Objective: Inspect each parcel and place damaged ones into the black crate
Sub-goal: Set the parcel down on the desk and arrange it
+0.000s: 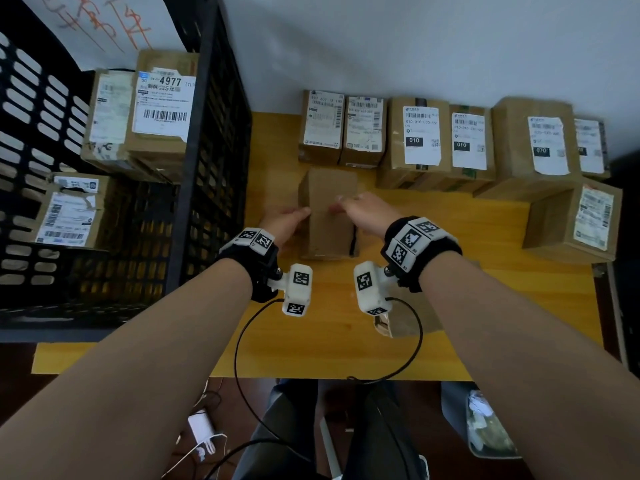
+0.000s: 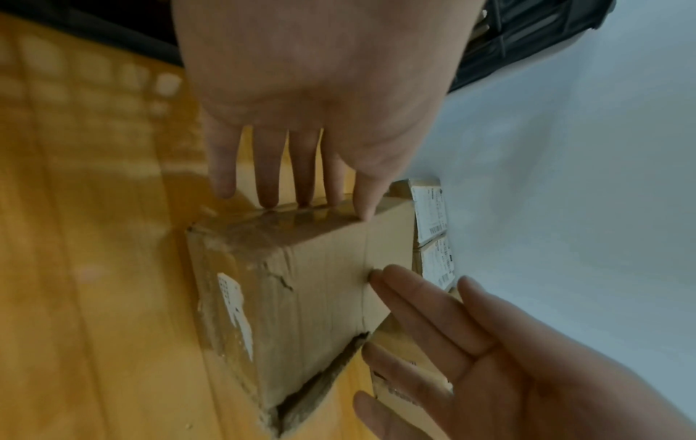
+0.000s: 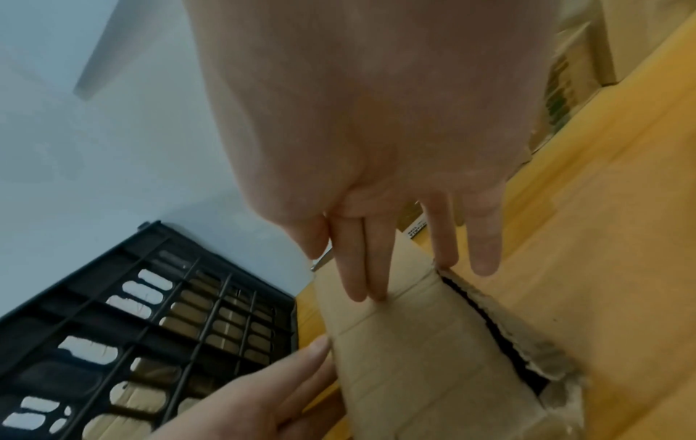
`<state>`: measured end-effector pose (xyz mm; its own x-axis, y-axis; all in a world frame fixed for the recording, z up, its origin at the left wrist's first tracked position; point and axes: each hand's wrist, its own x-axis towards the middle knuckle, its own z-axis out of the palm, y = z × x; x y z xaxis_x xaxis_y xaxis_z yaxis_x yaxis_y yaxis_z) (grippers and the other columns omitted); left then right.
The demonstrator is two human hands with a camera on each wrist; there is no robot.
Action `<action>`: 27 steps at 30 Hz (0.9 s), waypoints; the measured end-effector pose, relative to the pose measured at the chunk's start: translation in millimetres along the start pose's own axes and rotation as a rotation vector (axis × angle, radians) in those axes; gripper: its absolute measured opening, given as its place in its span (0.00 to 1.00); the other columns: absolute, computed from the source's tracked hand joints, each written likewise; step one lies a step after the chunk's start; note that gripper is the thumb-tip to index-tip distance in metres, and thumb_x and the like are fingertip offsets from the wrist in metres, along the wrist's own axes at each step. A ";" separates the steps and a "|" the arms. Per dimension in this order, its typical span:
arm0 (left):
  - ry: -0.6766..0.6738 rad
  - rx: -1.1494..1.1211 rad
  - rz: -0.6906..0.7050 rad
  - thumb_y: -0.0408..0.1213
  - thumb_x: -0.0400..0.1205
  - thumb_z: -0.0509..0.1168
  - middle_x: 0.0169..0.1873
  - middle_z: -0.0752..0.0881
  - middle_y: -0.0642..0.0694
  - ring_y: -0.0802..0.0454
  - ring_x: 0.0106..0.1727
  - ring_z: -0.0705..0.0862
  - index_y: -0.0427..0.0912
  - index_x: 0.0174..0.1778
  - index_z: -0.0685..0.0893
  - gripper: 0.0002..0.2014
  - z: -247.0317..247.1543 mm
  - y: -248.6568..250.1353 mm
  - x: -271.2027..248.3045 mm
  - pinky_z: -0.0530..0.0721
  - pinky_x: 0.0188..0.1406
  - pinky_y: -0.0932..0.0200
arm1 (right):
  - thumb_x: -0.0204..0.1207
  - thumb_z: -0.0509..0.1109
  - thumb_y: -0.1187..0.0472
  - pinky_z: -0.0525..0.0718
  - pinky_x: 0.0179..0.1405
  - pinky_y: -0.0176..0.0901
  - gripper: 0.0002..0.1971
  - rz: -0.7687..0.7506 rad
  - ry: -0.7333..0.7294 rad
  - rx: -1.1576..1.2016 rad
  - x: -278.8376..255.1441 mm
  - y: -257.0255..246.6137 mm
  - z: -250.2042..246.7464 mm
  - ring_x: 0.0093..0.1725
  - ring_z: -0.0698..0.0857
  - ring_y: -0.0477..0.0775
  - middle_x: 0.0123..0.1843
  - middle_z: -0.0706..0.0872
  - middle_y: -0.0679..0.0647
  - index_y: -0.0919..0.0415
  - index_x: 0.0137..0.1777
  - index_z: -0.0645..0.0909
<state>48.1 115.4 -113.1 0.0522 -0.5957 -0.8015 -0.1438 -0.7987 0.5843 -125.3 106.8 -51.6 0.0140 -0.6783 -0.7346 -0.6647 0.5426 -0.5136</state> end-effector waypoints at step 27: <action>-0.037 -0.004 -0.099 0.33 0.84 0.75 0.64 0.86 0.44 0.42 0.68 0.84 0.47 0.76 0.80 0.24 -0.6 -6.8 6.7 0.86 0.57 0.41 | 0.89 0.59 0.53 0.82 0.60 0.49 0.18 -0.002 0.138 0.087 23.3 3.2 -13.9 0.58 0.86 0.55 0.59 0.88 0.53 0.58 0.61 0.90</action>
<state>50.1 116.7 -122.3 0.0295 -0.5103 -0.8595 -0.1360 -0.8539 0.5024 -137.5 85.8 -64.1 -0.0916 -0.7378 -0.6687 -0.5973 0.5780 -0.5559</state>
